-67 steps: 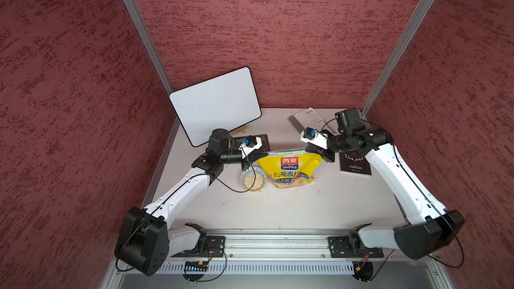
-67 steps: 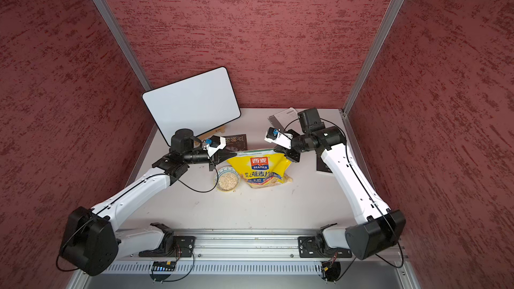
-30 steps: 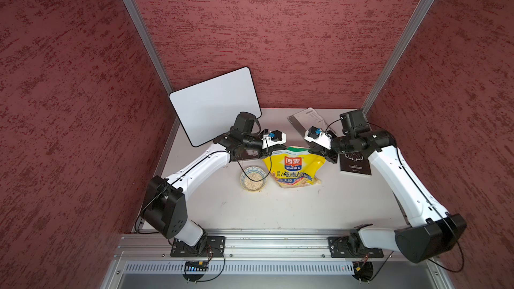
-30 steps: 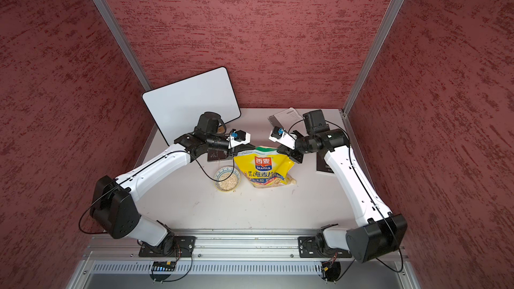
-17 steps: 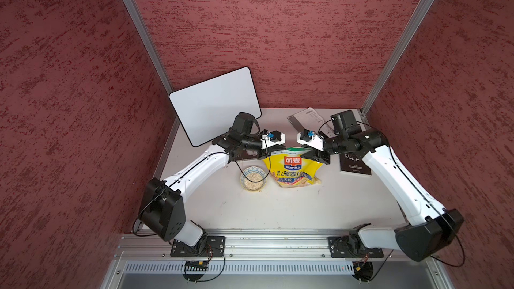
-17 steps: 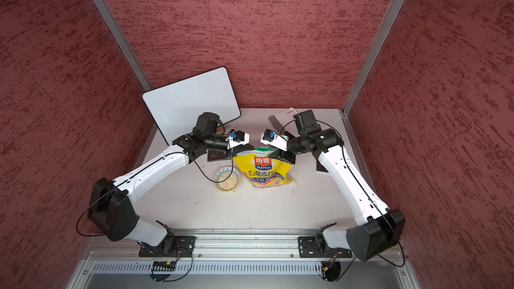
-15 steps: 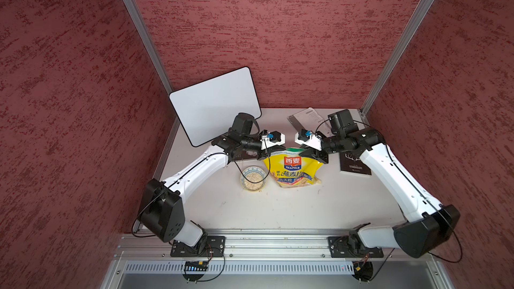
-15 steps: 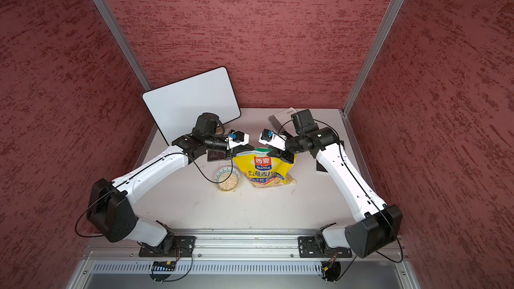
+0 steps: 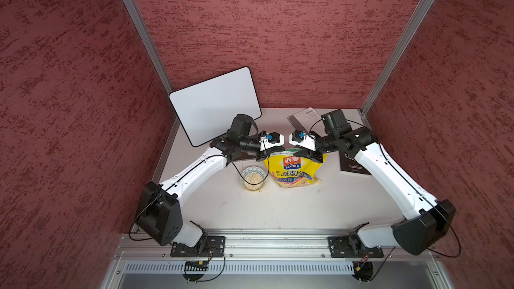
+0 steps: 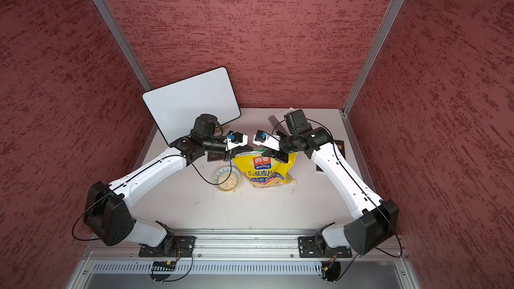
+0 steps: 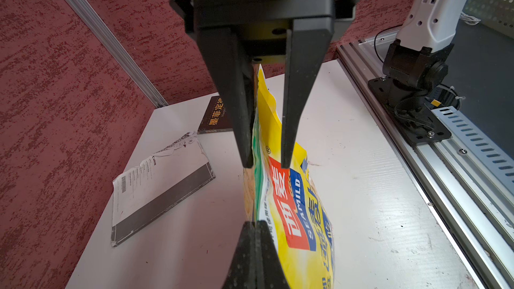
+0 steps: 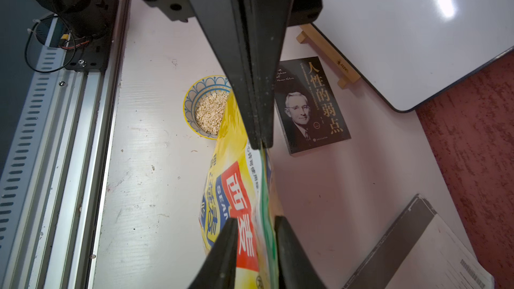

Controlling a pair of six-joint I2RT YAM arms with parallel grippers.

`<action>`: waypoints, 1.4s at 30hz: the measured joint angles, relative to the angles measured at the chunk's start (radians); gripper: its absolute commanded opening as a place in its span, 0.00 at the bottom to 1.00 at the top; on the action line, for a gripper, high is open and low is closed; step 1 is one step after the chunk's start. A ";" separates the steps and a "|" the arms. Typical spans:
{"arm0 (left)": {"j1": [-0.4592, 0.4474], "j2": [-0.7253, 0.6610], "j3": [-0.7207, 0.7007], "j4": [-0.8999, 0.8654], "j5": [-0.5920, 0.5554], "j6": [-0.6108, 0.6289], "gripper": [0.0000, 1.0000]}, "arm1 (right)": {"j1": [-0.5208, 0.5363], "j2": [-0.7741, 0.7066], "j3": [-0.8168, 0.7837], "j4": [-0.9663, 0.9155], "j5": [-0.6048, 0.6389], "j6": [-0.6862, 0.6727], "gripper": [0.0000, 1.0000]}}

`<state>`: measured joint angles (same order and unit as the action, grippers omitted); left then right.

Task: Pour the oats into the breakfast bowl
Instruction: Close the oats bag at the center of the board.

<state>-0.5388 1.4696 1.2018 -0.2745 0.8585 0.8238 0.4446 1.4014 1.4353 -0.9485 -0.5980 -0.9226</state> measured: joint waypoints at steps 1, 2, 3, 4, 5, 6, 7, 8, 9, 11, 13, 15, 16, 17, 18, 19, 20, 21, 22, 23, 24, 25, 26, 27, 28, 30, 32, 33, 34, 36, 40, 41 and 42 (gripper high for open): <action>0.000 0.000 -0.002 0.002 -0.001 -0.001 0.00 | 0.005 0.005 0.002 0.000 0.002 0.004 0.00; 0.001 0.000 -0.003 0.004 -0.002 -0.001 0.00 | 0.006 0.010 0.005 0.001 0.002 0.000 0.00; 0.002 0.000 -0.005 0.006 -0.003 -0.004 0.00 | 0.006 0.015 0.008 0.003 0.003 -0.002 0.00; 0.003 0.000 -0.006 0.006 -0.004 -0.004 0.00 | 0.006 0.018 0.010 0.005 0.004 -0.002 0.00; 0.003 0.000 -0.006 0.008 -0.004 -0.005 0.00 | 0.006 0.018 0.010 0.008 0.004 -0.003 0.00; 0.003 0.000 -0.007 0.010 -0.004 -0.005 0.00 | 0.006 0.018 0.010 0.010 0.007 -0.003 0.13; 0.003 0.000 -0.007 0.012 -0.004 -0.005 0.00 | 0.006 0.018 0.010 0.012 0.008 0.000 0.28; 0.003 0.000 -0.007 0.014 -0.002 -0.005 0.00 | 0.006 0.018 0.010 0.014 0.013 -0.003 0.31; 0.003 -0.001 -0.007 0.015 -0.002 -0.005 0.00 | 0.008 0.020 0.010 0.018 0.015 0.000 0.33; 0.001 -0.002 -0.008 0.015 -0.002 -0.006 0.00 | 0.011 0.024 0.010 0.024 0.019 -0.001 0.34; 0.001 -0.002 -0.008 0.016 -0.001 -0.008 0.00 | 0.015 0.032 0.010 0.031 0.020 -0.002 0.23; 0.001 -0.003 -0.011 0.021 0.000 -0.008 0.00 | 0.019 0.044 0.012 0.034 0.023 -0.003 0.00; 0.001 -0.004 -0.011 0.020 -0.004 -0.008 0.00 | 0.019 0.053 0.015 0.030 0.026 -0.003 0.00; 0.002 -0.004 -0.013 0.020 -0.007 -0.008 0.00 | 0.019 0.058 0.015 0.034 0.029 -0.011 0.00; 0.004 -0.004 -0.016 0.023 -0.007 -0.008 0.00 | 0.019 0.060 0.015 0.036 0.034 -0.013 0.00; 0.004 -0.005 -0.019 0.026 -0.006 -0.008 0.00 | 0.018 0.059 0.015 0.037 0.040 -0.020 0.00; 0.004 -0.007 -0.022 0.029 -0.006 -0.009 0.00 | 0.014 0.056 0.015 0.036 0.046 -0.024 0.10; 0.004 -0.011 -0.026 0.035 -0.005 -0.009 0.00 | 0.014 0.051 0.015 0.036 0.050 -0.027 0.20; 0.004 -0.014 -0.028 0.037 -0.004 -0.009 0.00 | 0.012 0.046 0.015 0.034 0.057 -0.035 0.23; 0.004 -0.018 -0.031 0.037 -0.004 -0.011 0.00 | 0.008 0.038 0.014 0.029 0.071 -0.035 0.24; 0.004 -0.022 -0.035 0.038 -0.004 -0.012 0.00 | 0.002 0.031 0.014 0.025 0.081 -0.042 0.16; 0.005 -0.024 -0.038 0.039 -0.004 -0.013 0.00 | -0.003 0.025 0.014 0.018 0.088 -0.046 0.00; 0.006 -0.025 -0.040 0.040 -0.005 -0.014 0.00 | -0.007 0.021 0.014 0.008 0.095 -0.053 0.00; 0.007 -0.025 -0.040 0.044 -0.005 -0.016 0.00 | -0.008 0.019 0.014 -0.001 0.098 -0.057 0.00; 0.008 -0.025 -0.041 0.045 -0.005 -0.016 0.00 | -0.009 0.019 0.014 -0.002 0.099 -0.061 0.00; 0.008 -0.025 -0.043 0.047 -0.005 -0.016 0.00 | -0.010 0.019 0.014 -0.006 0.099 -0.066 0.06; 0.008 -0.026 -0.043 0.049 -0.004 -0.017 0.00 | -0.011 0.018 0.014 -0.006 0.100 -0.069 0.21; 0.008 -0.027 -0.044 0.049 -0.003 -0.018 0.00 | -0.014 0.017 0.014 -0.007 0.107 -0.077 0.16; 0.010 -0.029 -0.045 0.047 -0.004 -0.019 0.00 | -0.023 0.014 0.014 -0.014 0.118 -0.076 0.00; 0.014 -0.030 -0.045 0.048 -0.006 -0.021 0.00 | -0.044 0.009 0.014 -0.028 0.124 -0.074 0.00; 0.012 -0.031 -0.046 0.050 -0.003 -0.023 0.00 | -0.051 0.004 0.014 -0.043 0.123 -0.081 0.04; 0.013 -0.032 -0.047 0.048 -0.003 -0.023 0.00 | -0.056 0.002 0.014 -0.045 0.127 -0.084 0.00; 0.013 -0.032 -0.047 0.052 -0.003 -0.023 0.00 | -0.063 -0.001 0.014 -0.047 0.121 -0.084 0.00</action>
<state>-0.5255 1.4380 1.1549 -0.2226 0.8555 0.8013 0.3817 1.4006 1.4498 -0.9958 -0.4770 -1.0065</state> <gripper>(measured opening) 0.057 0.034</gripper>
